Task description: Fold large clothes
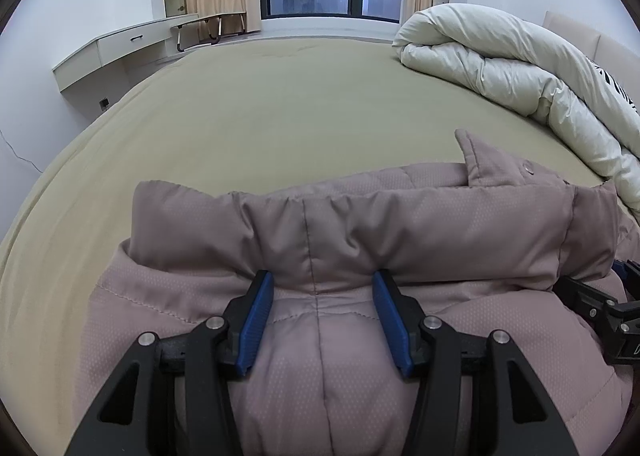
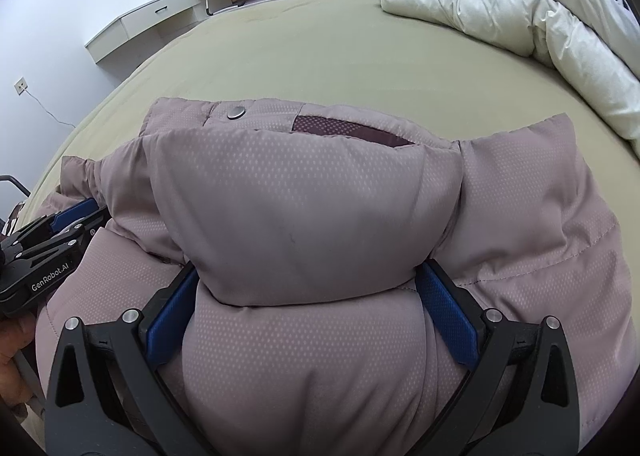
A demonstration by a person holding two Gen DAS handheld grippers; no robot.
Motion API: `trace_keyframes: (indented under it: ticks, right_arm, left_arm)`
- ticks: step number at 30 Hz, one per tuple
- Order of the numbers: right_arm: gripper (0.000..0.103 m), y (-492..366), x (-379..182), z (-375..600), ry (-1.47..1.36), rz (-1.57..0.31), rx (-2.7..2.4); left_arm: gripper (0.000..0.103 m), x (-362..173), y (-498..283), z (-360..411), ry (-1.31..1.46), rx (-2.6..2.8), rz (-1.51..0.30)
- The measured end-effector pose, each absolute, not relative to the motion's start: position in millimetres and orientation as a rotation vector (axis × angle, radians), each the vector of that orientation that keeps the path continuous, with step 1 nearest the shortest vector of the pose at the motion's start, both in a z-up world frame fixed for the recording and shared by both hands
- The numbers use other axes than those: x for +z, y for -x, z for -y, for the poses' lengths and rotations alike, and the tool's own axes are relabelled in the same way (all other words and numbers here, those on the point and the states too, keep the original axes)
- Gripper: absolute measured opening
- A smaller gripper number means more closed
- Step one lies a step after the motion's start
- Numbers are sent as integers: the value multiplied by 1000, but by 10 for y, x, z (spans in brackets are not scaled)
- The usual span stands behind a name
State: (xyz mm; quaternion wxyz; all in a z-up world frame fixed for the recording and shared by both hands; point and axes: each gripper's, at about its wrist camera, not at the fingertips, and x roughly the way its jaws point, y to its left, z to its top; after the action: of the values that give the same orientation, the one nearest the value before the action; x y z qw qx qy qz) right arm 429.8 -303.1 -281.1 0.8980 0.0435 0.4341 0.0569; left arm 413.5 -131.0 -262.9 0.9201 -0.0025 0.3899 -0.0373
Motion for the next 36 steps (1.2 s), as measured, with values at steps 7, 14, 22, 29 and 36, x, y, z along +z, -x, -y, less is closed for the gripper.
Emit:
trace_keyframes:
  ticks: [7,14,22,29,36]
  right_arm:
    - [103,-4183,-2793,3039,-94,-873,116]
    - [103,-3951,-2306,3114,-106,-848,161]
    - [103,-4255,-2396,3838,-159,-972,-47]
    - [103,-4262,-2732,4196,-345,-999,-53]
    - [103,-4192,-2772,4267,-353,-989,-56]
  left_arm:
    - [56,-2592,-4129,1297,7,-83,-808]
    - [56,-2126,-3845,1203,-40,-75,-771]
    - [59,-2335,-4232,1105,-104,25,-854]
    - [64,-2562,-4368,1053,-23,8,-878]
    - [64,-2629,-4340,1010,35,-14,-878]
